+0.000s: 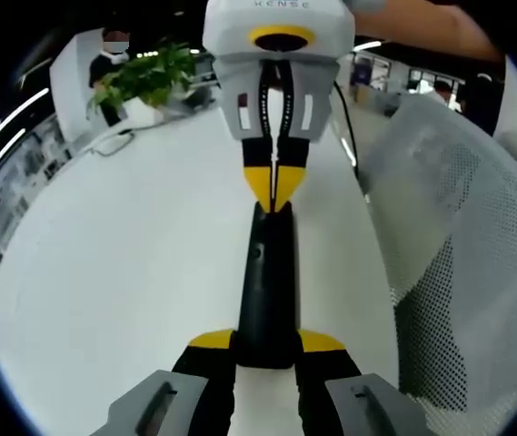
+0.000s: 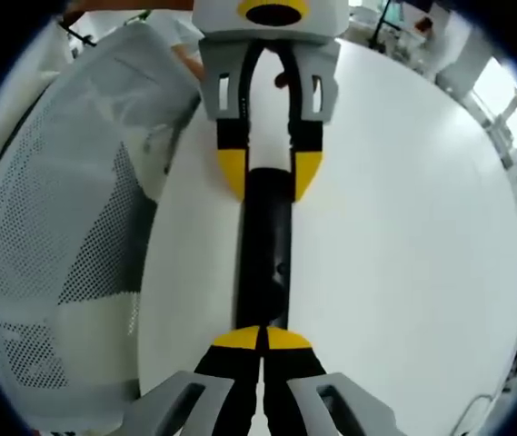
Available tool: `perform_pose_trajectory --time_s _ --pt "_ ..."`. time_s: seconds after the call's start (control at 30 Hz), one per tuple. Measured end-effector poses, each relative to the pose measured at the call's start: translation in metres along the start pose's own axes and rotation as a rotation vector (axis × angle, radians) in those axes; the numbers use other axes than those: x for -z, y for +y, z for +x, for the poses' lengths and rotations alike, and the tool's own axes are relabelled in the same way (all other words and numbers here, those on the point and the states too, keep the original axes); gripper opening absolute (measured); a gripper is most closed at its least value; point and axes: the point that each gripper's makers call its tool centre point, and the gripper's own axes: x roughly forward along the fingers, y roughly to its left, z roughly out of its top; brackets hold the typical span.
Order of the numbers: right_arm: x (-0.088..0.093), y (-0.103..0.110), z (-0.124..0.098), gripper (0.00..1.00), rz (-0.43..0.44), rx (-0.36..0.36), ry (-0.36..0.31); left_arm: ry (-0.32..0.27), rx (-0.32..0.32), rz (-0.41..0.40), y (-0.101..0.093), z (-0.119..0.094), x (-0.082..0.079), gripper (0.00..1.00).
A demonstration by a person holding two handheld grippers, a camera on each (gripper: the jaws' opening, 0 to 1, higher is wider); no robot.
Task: Press the specified remote control buttons in sequence, fully releasing each button before pressing the next.
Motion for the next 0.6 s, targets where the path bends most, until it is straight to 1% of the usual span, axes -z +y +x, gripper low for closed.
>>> perform_pose_trajectory --time_s 0.27,0.6 --pt "-0.006 -0.004 -0.006 0.00 0.011 0.009 -0.032 0.000 0.002 0.001 0.000 0.000 -0.001 0.24" --pt "-0.015 -0.002 -0.004 0.00 -0.016 0.004 -0.030 0.006 0.001 0.001 0.001 0.000 -0.001 0.24"
